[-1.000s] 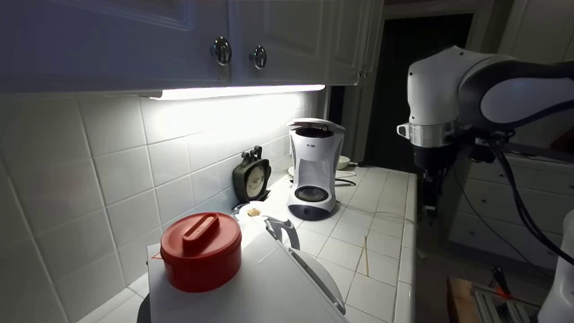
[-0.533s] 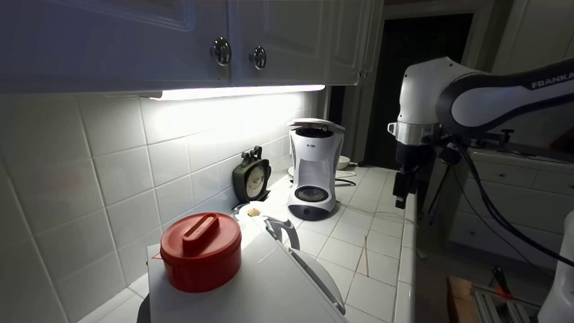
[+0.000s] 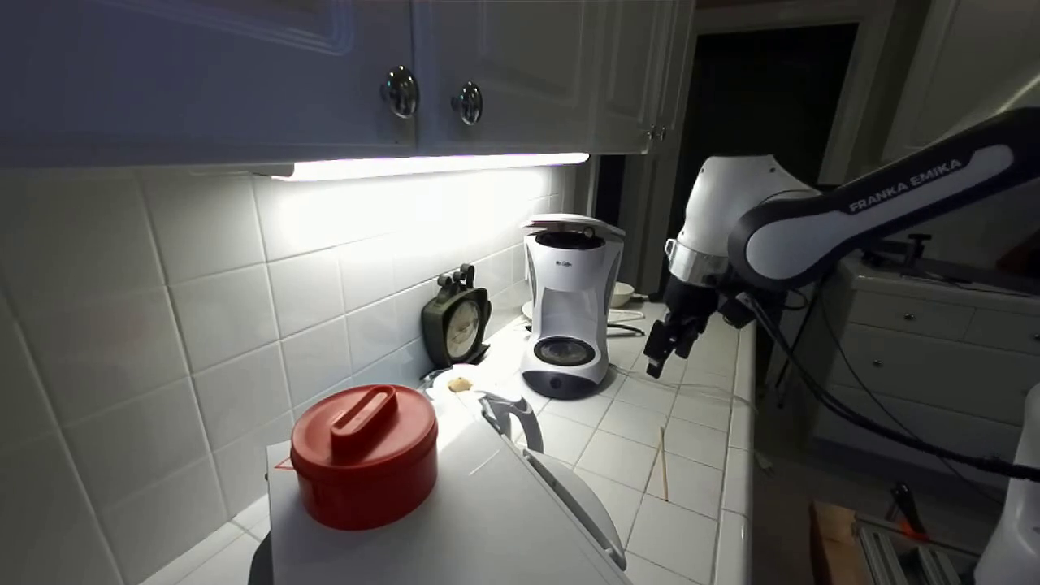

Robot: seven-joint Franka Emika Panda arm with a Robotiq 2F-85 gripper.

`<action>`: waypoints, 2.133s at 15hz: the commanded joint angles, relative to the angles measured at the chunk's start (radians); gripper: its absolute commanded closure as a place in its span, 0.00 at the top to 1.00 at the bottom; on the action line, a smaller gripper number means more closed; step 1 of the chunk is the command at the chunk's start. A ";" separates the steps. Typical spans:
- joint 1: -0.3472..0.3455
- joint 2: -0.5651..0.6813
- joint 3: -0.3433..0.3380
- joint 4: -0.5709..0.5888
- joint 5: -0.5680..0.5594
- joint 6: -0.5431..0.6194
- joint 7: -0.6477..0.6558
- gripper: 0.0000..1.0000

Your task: Push the bottom black button of the white machine on the right

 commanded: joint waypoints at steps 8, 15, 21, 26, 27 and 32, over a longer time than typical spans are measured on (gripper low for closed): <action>-0.007 0.310 0.027 0.164 -0.042 0.211 0.048 0.52; 0.011 0.429 0.008 0.253 -0.033 0.325 0.033 0.04; 0.045 0.508 -0.008 0.335 -0.090 0.306 0.115 0.02; 0.048 0.498 -0.011 0.315 -0.047 0.325 0.071 0.03; 0.048 0.500 -0.012 0.317 -0.047 0.325 0.071 0.03; 0.056 0.529 -0.005 0.322 -0.031 0.390 0.047 0.03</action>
